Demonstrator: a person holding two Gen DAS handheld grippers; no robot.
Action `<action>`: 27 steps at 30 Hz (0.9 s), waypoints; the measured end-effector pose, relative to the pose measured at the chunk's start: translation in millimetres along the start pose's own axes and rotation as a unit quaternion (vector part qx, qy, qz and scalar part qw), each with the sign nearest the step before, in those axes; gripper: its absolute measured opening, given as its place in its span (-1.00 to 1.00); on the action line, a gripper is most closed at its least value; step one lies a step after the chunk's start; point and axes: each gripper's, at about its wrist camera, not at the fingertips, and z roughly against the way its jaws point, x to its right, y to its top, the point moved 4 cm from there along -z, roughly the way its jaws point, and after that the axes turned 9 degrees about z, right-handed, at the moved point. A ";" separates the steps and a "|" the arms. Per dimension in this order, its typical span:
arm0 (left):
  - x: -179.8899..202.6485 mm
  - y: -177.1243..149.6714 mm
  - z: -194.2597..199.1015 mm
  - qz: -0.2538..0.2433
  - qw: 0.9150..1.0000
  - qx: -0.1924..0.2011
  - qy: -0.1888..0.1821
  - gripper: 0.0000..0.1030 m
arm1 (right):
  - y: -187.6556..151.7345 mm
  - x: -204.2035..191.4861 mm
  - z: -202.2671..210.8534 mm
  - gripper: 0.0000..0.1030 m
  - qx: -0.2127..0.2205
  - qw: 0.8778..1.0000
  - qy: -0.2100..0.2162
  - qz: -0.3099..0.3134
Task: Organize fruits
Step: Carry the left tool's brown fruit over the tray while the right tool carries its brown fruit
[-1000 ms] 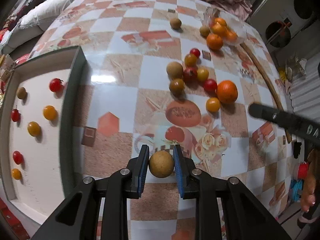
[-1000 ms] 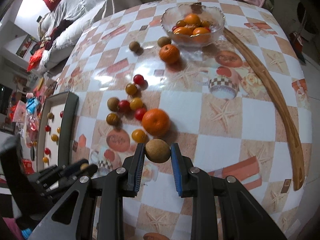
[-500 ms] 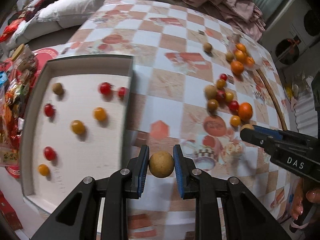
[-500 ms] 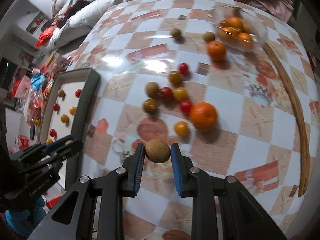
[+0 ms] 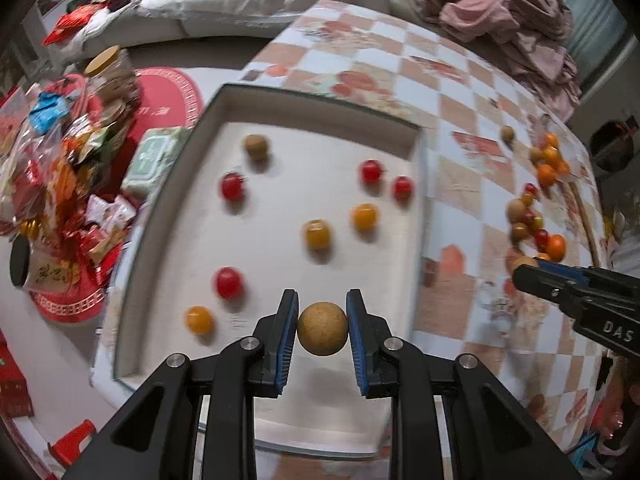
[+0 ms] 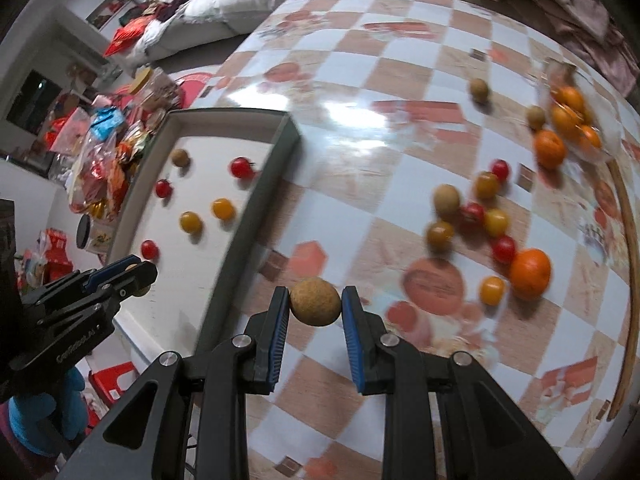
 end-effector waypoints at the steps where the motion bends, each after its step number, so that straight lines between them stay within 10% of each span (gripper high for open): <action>1: -7.7 0.4 -2.1 0.003 1.000 0.000 0.005 -0.49 | 2.1 -4.2 -1.6 -0.44 -0.001 1.000 0.001 0.003; 27: -46.8 59.1 -60.2 -0.006 1.000 -0.005 0.027 -0.49 | 48.4 -86.5 -79.7 -0.44 -0.049 0.994 0.022 0.092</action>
